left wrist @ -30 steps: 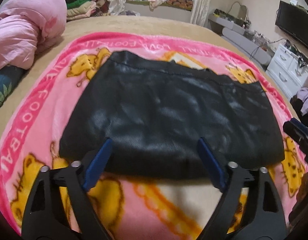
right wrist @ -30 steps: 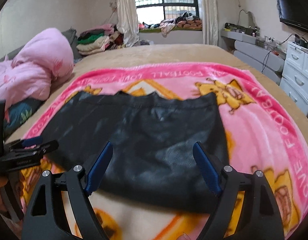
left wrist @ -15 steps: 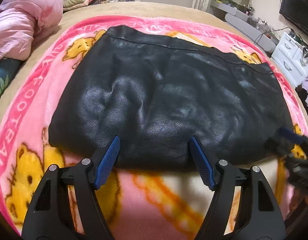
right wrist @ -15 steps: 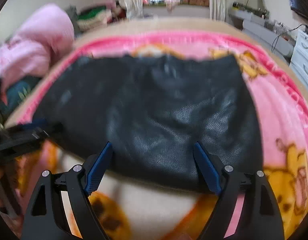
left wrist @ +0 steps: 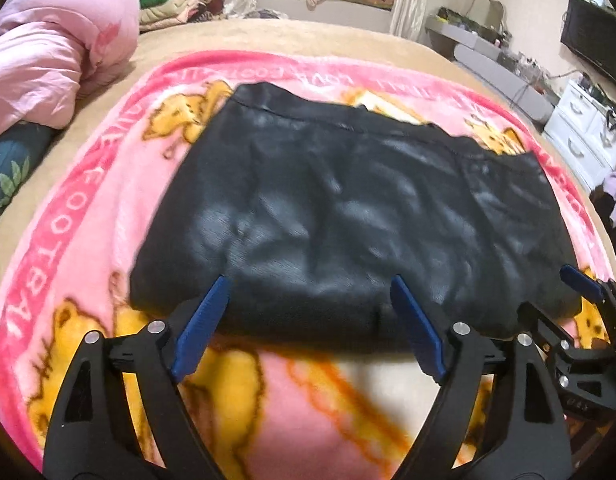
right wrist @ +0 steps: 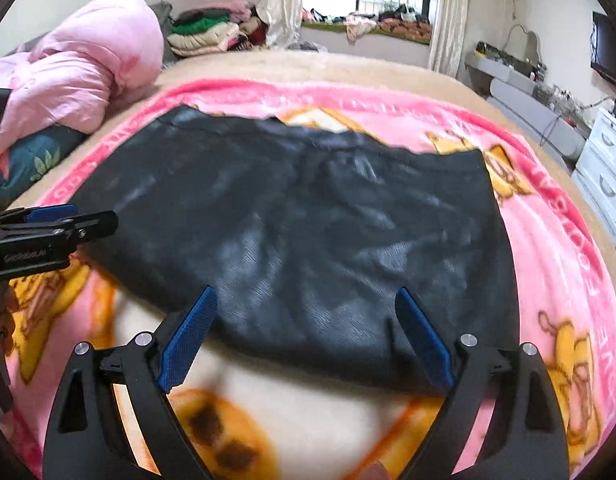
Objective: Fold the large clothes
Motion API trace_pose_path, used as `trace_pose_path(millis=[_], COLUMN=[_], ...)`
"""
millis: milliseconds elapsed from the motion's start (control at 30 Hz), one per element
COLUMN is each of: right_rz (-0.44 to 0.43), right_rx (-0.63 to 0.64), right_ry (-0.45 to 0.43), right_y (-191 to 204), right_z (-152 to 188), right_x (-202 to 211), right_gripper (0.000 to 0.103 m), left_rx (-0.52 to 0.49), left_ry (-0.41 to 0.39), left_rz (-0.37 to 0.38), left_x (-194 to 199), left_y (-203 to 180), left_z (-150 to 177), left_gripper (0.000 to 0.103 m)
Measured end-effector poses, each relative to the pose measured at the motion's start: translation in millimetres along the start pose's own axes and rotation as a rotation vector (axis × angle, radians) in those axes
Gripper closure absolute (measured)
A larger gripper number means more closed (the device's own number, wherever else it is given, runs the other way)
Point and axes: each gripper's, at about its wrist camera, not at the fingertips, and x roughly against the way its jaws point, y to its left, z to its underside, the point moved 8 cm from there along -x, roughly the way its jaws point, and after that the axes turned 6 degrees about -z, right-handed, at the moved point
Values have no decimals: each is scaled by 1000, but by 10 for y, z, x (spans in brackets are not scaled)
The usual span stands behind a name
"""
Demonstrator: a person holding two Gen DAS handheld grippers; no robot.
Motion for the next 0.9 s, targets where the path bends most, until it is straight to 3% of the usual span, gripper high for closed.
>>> trace_pose_path(millis=[167, 400, 900], right_rz=[-50, -119, -124], right_rx=[6, 16, 24], right_ry=[-34, -31, -3], right_y=[140, 390, 550], right_z=[-67, -82, -53], right_x=[53, 19, -158], right_gripper=[15, 27, 30], left_rx=[22, 55, 144], left_ry=[-11, 4, 54], left_rz=[-41, -75, -108], left_x=[16, -28, -228], left_y=[146, 330, 772], left_z=[-43, -56, -101], left_gripper=[19, 16, 12])
